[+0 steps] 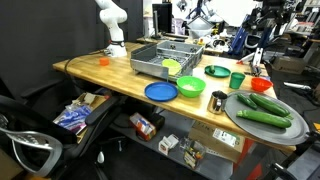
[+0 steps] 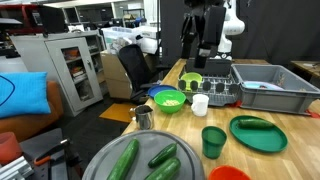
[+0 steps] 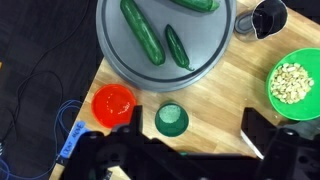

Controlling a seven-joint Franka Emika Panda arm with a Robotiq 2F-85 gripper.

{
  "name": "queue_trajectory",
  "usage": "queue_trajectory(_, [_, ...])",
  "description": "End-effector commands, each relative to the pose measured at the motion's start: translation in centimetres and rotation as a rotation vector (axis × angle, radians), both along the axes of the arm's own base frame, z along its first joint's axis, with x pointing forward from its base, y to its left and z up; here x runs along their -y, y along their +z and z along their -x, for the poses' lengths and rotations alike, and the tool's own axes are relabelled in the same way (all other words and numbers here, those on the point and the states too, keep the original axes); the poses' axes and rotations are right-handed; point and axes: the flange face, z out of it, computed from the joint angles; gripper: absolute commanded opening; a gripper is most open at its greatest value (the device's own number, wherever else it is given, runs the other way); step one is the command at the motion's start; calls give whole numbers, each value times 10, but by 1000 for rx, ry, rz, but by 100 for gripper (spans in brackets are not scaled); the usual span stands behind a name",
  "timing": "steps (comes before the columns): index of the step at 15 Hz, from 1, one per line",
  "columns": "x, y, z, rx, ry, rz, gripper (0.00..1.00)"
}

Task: Pick up the green cup from the table and pour its contents in the silver cup.

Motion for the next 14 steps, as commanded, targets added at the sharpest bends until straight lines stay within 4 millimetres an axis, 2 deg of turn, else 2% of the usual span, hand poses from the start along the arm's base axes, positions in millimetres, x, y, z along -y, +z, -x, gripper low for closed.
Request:
queue_trajectory(1, [0,-1,0,-3,0,0,100])
queue_trajectory(7, [-2,4,0,10,0,-5,100])
queue_trajectory(11, [6,-10,-4,35,-32,-69,100])
queue_trajectory(14, [17,-28,-7,96,-48,-159,100])
